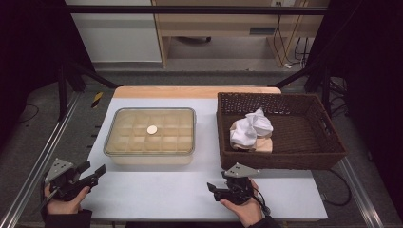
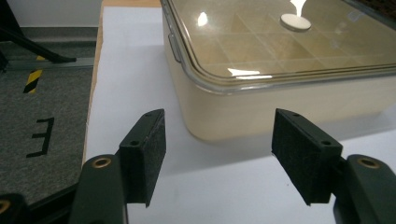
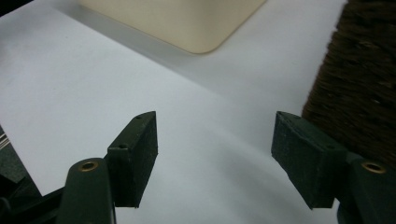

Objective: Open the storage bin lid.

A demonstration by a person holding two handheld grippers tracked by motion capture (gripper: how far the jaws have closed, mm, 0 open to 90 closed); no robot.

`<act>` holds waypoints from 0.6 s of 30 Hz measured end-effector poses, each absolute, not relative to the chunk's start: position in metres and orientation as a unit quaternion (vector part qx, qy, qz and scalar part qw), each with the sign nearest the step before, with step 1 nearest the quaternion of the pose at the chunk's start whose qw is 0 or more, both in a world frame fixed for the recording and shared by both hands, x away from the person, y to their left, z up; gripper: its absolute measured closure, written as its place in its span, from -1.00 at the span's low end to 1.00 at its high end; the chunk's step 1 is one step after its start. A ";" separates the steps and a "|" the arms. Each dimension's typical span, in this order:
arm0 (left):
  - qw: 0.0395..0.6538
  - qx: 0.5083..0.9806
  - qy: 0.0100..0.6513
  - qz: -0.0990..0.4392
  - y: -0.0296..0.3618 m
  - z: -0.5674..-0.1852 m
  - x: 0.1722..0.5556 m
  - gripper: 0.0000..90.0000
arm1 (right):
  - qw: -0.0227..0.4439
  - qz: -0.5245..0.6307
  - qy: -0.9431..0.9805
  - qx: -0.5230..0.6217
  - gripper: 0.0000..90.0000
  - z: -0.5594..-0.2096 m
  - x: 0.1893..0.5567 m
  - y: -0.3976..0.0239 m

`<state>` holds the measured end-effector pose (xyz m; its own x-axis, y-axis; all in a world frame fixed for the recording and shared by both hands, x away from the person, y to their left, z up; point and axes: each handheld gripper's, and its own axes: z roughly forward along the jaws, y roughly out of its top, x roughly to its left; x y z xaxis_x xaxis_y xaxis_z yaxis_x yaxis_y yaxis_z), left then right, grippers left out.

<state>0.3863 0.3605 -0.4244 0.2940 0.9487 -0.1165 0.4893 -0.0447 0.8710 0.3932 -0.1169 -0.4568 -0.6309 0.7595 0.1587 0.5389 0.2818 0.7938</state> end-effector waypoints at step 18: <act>0.468 0.671 0.513 0.259 0.361 -0.377 0.413 -0.24 | 0.130 0.462 0.791 0.379 -0.31 -0.430 0.409 -0.089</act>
